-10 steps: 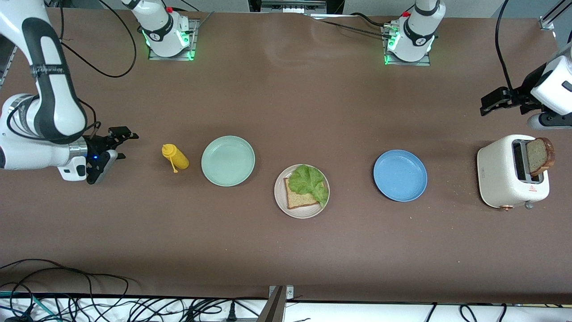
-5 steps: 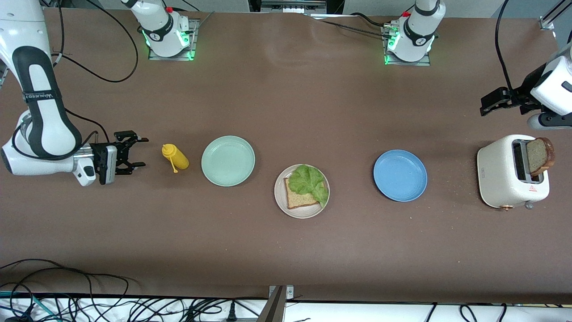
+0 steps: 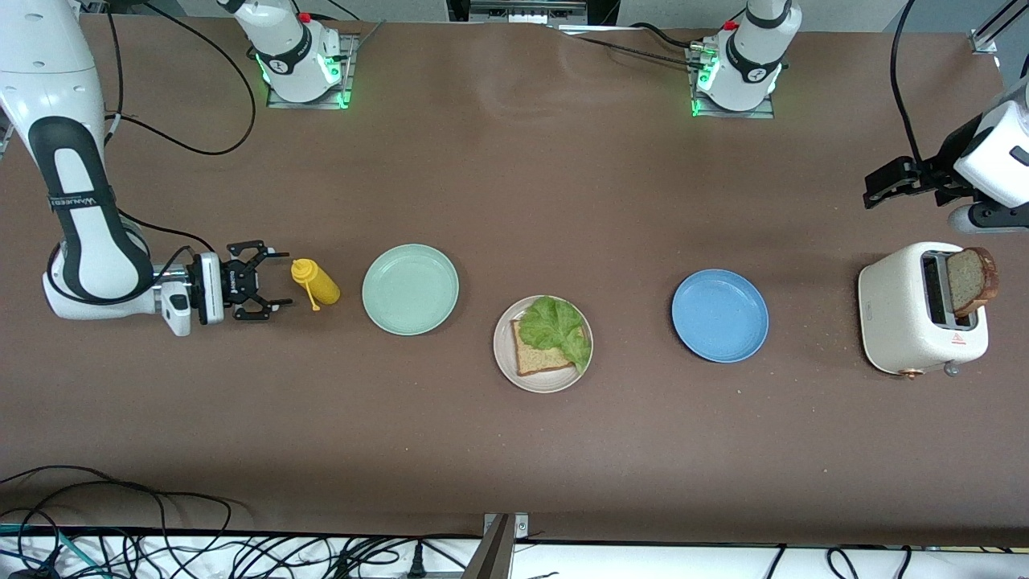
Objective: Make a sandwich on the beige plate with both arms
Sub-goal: 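Reach the open right gripper toward the yellow mustard bottle, then grasp the yellow mustard bottle with the right gripper and lift it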
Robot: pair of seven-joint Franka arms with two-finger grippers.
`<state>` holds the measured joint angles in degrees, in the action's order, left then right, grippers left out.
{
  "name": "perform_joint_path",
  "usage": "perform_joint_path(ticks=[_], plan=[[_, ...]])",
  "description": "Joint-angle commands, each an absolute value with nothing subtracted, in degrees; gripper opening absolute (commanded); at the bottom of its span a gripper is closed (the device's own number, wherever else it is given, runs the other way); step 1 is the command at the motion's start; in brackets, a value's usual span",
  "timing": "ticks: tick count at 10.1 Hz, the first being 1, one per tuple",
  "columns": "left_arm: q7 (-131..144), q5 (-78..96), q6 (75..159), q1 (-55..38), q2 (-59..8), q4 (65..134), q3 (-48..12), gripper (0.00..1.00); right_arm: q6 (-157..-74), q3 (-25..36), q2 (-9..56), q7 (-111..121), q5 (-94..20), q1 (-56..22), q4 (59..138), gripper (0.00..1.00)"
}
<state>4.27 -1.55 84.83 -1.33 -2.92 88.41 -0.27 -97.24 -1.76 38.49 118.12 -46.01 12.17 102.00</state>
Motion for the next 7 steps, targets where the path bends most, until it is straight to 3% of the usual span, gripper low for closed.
perform_joint_path(ticks=[1,7], plan=[[4.5,-0.5,83.8,-1.4,-3.4,87.0,-0.2,1.00,-94.0,-3.1,40.8,124.4,-48.1,12.9,100.6,1.00],[4.5,-0.5,83.8,-1.4,-3.4,87.0,-0.2,1.00,-92.4,-5.6,43.1,126.8,-50.4,13.2,98.0,0.94]])
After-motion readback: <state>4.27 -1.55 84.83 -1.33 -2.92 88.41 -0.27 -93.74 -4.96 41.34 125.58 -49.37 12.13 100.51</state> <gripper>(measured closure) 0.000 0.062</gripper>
